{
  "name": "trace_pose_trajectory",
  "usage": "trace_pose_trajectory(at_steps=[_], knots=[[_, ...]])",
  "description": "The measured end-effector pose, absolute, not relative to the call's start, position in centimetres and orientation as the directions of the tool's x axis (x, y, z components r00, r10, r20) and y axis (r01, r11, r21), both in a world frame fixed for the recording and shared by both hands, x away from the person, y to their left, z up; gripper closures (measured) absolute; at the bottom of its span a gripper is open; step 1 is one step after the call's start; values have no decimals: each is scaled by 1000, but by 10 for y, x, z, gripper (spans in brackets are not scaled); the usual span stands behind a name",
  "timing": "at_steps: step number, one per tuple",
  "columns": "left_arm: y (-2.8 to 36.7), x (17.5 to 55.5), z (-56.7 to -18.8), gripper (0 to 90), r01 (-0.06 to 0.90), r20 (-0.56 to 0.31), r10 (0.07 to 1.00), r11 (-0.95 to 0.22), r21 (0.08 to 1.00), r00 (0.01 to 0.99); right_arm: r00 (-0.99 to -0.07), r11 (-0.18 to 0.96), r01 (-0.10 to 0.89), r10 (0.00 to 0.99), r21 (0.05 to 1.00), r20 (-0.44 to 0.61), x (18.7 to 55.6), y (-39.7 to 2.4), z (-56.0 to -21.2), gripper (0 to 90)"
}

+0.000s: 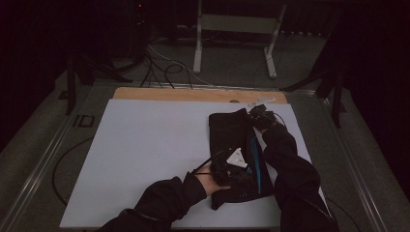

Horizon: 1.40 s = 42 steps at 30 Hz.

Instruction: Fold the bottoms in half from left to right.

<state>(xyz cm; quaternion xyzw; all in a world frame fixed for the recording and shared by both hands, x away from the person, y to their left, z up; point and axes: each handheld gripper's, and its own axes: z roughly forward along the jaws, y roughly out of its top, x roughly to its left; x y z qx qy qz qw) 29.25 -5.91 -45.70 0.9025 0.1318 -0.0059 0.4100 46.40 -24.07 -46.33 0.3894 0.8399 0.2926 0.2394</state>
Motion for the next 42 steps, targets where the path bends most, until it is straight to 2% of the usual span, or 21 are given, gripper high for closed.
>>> trace_pose_trajectory(at_steps=[13,24,25,26,28,30,31,33,34,35,36,37,42], knots=[[-77,298,-478,847,258,-120,246,-672,694,962,-569,531,555,804,641,-173,471,-244,-486,889],[-90,301,-481,847,289,-152,257,-661,693,954,-586,540,537,792,647,-175,473,-245,-484,874],[-91,302,-480,847,288,-155,252,-662,692,955,-580,541,533,793,651,-184,472,-245,-483,842],[-94,301,-480,844,295,-159,259,-658,693,953,-583,513,541,800,666,-142,470,-246,-483,671],[-95,302,-480,843,299,-165,259,-657,693,952,-587,515,538,797,667,-141,467,-245,-484,562],[-95,302,-480,841,299,-165,259,-657,693,952,-579,509,544,803,667,-140,466,-245,-484,562],[-97,301,-481,835,303,-169,261,-655,692,950,-560,476,552,820,685,-118,464,-248,-482,454],[-98,301,-481,825,304,-173,259,-649,697,950,-549,461,559,829,689,-108,463,-250,-481,443],[-97,301,-480,719,310,-185,257,-638,704,949,-543,436,563,836,702,-83,461,-254,-478,400],[-96,301,-479,719,308,-189,251,-627,716,950,-543,436,563,836,702,-83,461,-254,-478,400],[-96,301,-479,644,308,-189,251,-627,716,950,-543,436,563,836,702,-83,461,-254,-478,400],[-93,301,-475,569,298,-189,237,-612,732,953,-529,409,573,847,710,-62,457,-260,-473,363],[-80,302,-467,380,285,-168,244,-599,748,955,-532,385,571,846,725,-30,445,-267,-465,308]])
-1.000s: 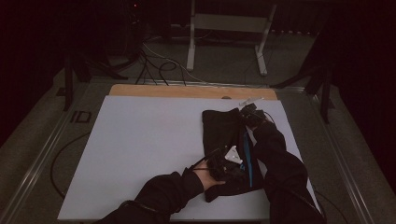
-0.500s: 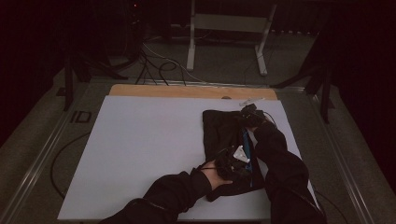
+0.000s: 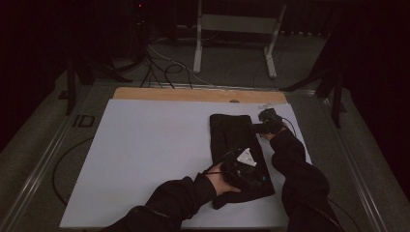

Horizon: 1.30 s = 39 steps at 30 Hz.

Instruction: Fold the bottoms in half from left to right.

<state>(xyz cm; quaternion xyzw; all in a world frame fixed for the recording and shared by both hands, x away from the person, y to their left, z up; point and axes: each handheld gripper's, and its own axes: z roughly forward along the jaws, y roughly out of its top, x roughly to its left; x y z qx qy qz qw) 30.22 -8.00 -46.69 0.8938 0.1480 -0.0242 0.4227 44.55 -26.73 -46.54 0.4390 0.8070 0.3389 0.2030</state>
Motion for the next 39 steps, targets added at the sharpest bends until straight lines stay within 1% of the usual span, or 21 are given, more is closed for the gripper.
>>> trace_pose_trajectory(at_steps=[1,2,4,5,6,7,8,12,16,26,28,31,32,33,34,36,37,38,39], knots=[[-80,302,-467,347,285,-168,244,-599,748,955,-532,385,571,846,725,-30,445,-267,-465,308],[-75,305,-466,302,299,-175,257,-597,745,950,-540,392,570,841,722,-31,440,-269,-465,277],[-69,307,-467,232,313,-177,279,-585,748,944,-545,394,566,838,724,-30,434,-270,-464,265],[-69,307,-467,182,313,-177,279,-585,748,944,-545,394,566,838,724,-30,434,-270,-464,265],[-64,308,-469,134,313,-181,275,-583,750,944,-552,389,561,833,730,-20,429,-272,-464,231],[-64,308,-469,120,313,-181,275,-583,750,944,-568,390,559,823,732,-4,426,-274,-465,191],[-59,309,-469,101,304,-165,283,-569,764,945,-581,390,558,814,733,10,423,-274,-465,171],[-50,314,-470,16,312,-159,308,-550,775,938,-596,390,553,803,737,23,411,-273,-467,142],[-42,318,-471,11,327,-159,336,-537,777,928,-607,391,540,794,745,24,402,-272,-469,141],[-28,331,-477,10,363,-148,401,-537,761,904,-612,395,550,791,736,33,396,-269,-481,147],[-23,333,-477,10,374,-150,417,-528,763,896,-614,383,561,788,734,57,391,-267,-483,140],[-17,335,-478,10,379,-146,432,-522,764,890,-617,386,562,785,731,60,389,-267,-484,139],[-13,336,-478,10,374,-136,437,-523,766,889,-635,410,556,770,723,52,375,-265,-483,177],[-11,337,-478,10,374,-132,443,-520,768,887,-636,416,551,771,723,42,370,-264,-482,216],[-9,337,-478,10,374,-131,445,-520,768,886,-637,415,549,770,725,41,365,-265,-480,235],[-9,337,-478,10,374,-131,445,-520,768,886,-636,410,548,770,729,46,361,-265,-478,235],[-2,339,-479,9,381,-133,458,-508,773,879,-628,415,539,778,733,22,348,-266,-473,327],[-2,339,-479,9,381,-133,458,-508,773,879,-628,415,539,778,733,22,348,-266,-473,327],[2,340,-480,10,385,-130,467,-508,771,875,-627,423,530,779,735,4,337,-269,-469,381]])
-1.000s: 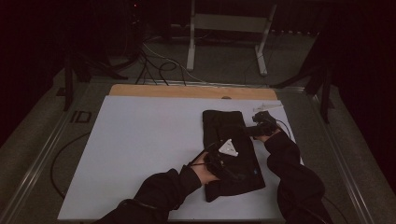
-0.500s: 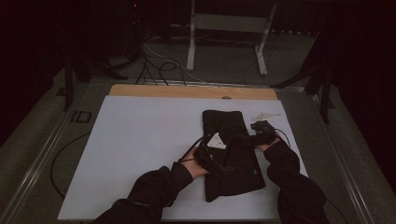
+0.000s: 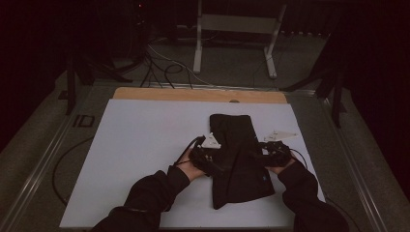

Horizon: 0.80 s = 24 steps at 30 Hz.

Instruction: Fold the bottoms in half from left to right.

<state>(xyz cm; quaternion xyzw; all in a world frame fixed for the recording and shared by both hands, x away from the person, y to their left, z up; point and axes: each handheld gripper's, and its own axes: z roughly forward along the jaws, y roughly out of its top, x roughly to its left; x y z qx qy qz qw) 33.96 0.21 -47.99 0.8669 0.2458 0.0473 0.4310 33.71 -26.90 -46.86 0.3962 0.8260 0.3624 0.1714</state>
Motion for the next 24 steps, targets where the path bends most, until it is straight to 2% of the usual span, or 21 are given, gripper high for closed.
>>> trace_pose_trajectory(at_steps=[2,11,21,22,23,24], knots=[[6,340,-481,10,390,-129,474,-505,770,871,-620,418,534,785,735,5,326,-272,-465,423],[18,343,-485,10,407,-136,496,-495,768,858,-595,415,598,803,686,33,276,-286,-465,463],[19,344,-485,9,415,-144,503,-484,770,852,-574,376,683,807,627,142,255,-302,-484,539],[19,344,-485,9,417,-150,499,-481,772,854,-573,373,693,804,617,158,253,-304,-486,579],[19,344,-484,9,418,-150,500,-480,771,853,-585,388,697,794,603,165,251,-306,-489,719],[19,344,-484,10,417,-148,501,-482,770,853,-597,405,695,786,594,161,250,-306,-489,792]])
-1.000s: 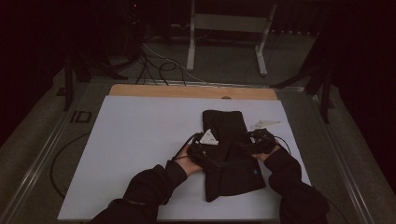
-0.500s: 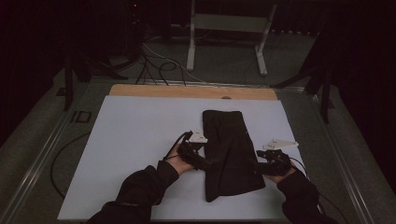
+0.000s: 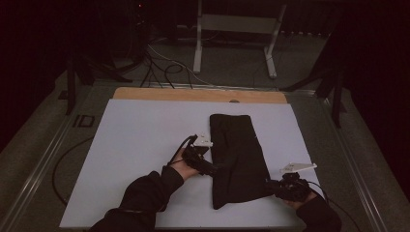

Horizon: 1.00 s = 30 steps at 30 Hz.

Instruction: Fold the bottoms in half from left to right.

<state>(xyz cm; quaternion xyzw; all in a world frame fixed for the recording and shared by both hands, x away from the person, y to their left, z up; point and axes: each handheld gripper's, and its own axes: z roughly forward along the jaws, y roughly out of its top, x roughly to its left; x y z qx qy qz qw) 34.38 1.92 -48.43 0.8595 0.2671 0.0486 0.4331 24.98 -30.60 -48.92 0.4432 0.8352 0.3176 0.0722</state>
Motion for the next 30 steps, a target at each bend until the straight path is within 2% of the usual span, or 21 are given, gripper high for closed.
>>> trace_pose_trajectory(at_steps=[1,4,9,12,15,17,23,30], knots=[[19,344,-484,9,416,-148,501,-482,771,853,-603,414,691,782,592,157,249,-306,-489,861],[20,344,-484,9,416,-148,502,-480,772,852,-601,408,680,787,609,144,247,-309,-484,895],[20,345,-484,9,416,-146,503,-481,772,852,-606,409,663,785,627,129,243,-310,-475,896],[21,344,-484,9,415,-146,504,-478,774,852,-610,438,646,788,625,78,239,-308,-473,898],[21,344,-484,9,413,-143,504,-479,774,852,-598,431,662,797,614,85,238,-309,-475,898],[19,344,-483,9,410,-140,501,-482,774,854,-580,404,691,805,600,125,238,-312,-480,897],[18,344,-485,9,413,-144,501,-482,772,853,-546,408,713,834,570,85,241,-317,-489,895],[18,344,-488,6,415,-144,501,-485,770,853,-547,427,717,835,551,65,243,-315,-497,881]])
